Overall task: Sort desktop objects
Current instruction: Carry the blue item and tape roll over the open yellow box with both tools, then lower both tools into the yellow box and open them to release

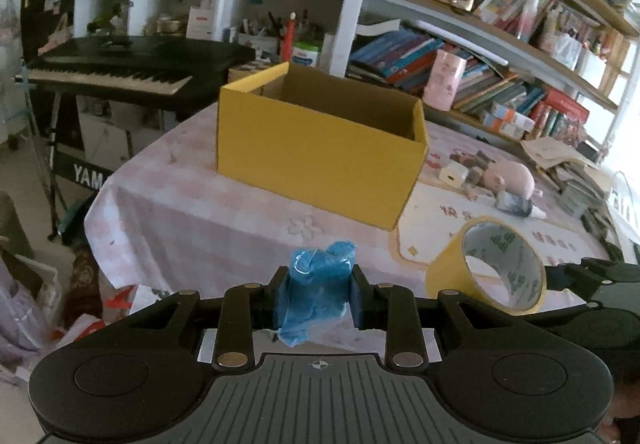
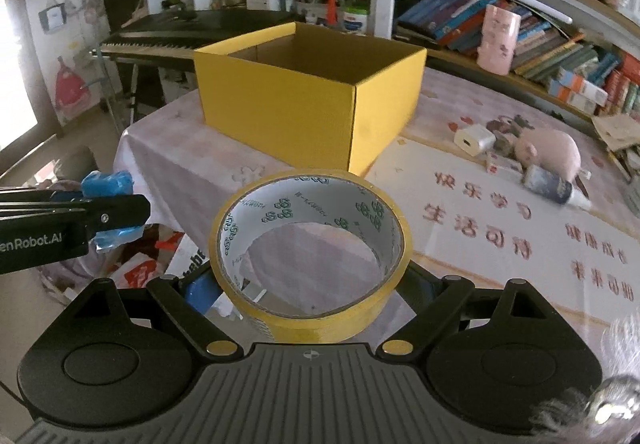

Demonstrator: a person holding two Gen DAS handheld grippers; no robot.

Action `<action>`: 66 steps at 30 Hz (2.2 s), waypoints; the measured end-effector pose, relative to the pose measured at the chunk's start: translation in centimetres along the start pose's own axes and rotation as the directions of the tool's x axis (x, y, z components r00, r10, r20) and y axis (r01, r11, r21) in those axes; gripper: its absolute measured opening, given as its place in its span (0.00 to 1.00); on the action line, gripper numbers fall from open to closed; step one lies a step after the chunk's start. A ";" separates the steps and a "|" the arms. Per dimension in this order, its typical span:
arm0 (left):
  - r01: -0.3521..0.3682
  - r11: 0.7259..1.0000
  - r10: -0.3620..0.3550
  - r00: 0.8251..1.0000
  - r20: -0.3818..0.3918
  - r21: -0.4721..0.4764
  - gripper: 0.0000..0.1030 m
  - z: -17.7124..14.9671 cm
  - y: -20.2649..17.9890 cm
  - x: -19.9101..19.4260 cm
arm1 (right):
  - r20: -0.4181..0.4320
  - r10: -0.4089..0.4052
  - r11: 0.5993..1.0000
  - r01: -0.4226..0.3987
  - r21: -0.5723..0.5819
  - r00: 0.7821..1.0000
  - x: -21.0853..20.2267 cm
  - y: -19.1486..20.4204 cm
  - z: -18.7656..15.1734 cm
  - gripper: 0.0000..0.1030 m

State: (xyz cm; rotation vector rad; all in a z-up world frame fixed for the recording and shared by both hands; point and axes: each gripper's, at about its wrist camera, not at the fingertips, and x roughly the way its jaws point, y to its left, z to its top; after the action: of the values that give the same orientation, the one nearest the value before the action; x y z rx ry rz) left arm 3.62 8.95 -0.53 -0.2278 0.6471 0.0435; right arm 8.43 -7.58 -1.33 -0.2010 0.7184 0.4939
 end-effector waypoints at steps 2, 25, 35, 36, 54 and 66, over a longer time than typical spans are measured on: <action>-0.007 1.000 0.007 1.000 0.007 -0.002 0.27 0.6 0.0 0.5 | 0.021 0.009 1.000 -0.008 -0.021 1.000 0.3 -0.1 0.9 0.87; -0.032 0.998 0.022 0.988 0.156 0.057 0.27 14.6 -1.7 10.0 | 0.207 0.052 0.993 -0.029 -0.116 0.977 7.7 -7.3 15.7 0.87; -0.095 0.987 0.088 0.994 0.056 0.127 0.28 17.8 -0.4 17.8 | 0.128 0.092 0.968 -0.058 -0.244 0.988 15.2 -7.5 18.9 0.87; -0.100 0.986 0.095 0.994 0.046 0.137 0.28 18.0 -0.3 18.4 | 0.112 0.101 0.963 -0.068 -0.262 0.989 16.0 -7.3 19.1 0.87; -0.122 0.976 0.145 0.982 -0.119 0.179 0.57 18.6 0.3 23.9 | -0.157 0.199 0.842 -0.251 -0.478 0.967 22.8 -5.4 20.6 0.88; -0.129 0.972 0.156 0.979 -0.133 0.197 0.88 18.6 -0.5 23.6 | -0.111 0.194 0.634 -0.211 -0.744 0.975 23.9 -4.4 19.4 0.88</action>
State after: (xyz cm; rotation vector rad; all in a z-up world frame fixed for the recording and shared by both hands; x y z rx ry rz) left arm 33.52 11.89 -0.21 -0.0019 0.8100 0.1045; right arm 37.27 3.85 -3.03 -0.9274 0.5159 1.0053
